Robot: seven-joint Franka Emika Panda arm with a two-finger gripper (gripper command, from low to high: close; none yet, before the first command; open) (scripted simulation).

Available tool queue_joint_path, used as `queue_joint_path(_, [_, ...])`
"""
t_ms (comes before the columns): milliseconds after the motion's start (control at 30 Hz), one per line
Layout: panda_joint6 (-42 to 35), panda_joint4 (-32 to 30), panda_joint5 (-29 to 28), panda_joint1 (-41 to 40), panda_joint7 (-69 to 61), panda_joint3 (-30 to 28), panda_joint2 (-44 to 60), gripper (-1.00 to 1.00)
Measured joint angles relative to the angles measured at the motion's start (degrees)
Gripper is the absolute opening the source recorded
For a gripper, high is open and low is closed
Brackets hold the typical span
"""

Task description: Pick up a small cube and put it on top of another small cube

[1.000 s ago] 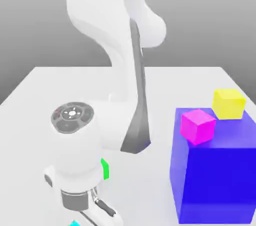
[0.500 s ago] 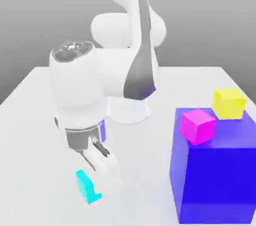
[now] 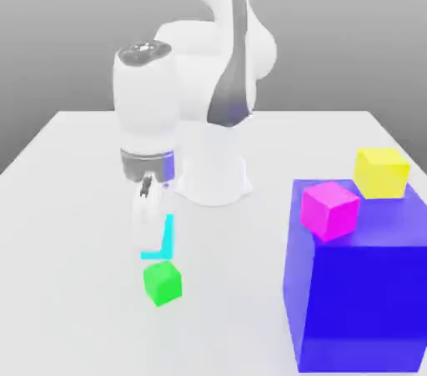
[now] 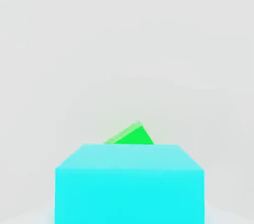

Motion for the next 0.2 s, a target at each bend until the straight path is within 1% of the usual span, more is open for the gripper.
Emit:
queue_joint_path(100, [4.88, 0.08, -0.96, -0.15, 0.69, -0.07, 5.03, -1.0])
queue_joint_path(133, [5.96, 0.08, -1.09, -0.11, 0.77, -0.06, 6.13, 1.0])
queue_joint_path(200, [5.96, 0.08, -1.09, -0.11, 0.77, -0.06, 6.13, 1.0])
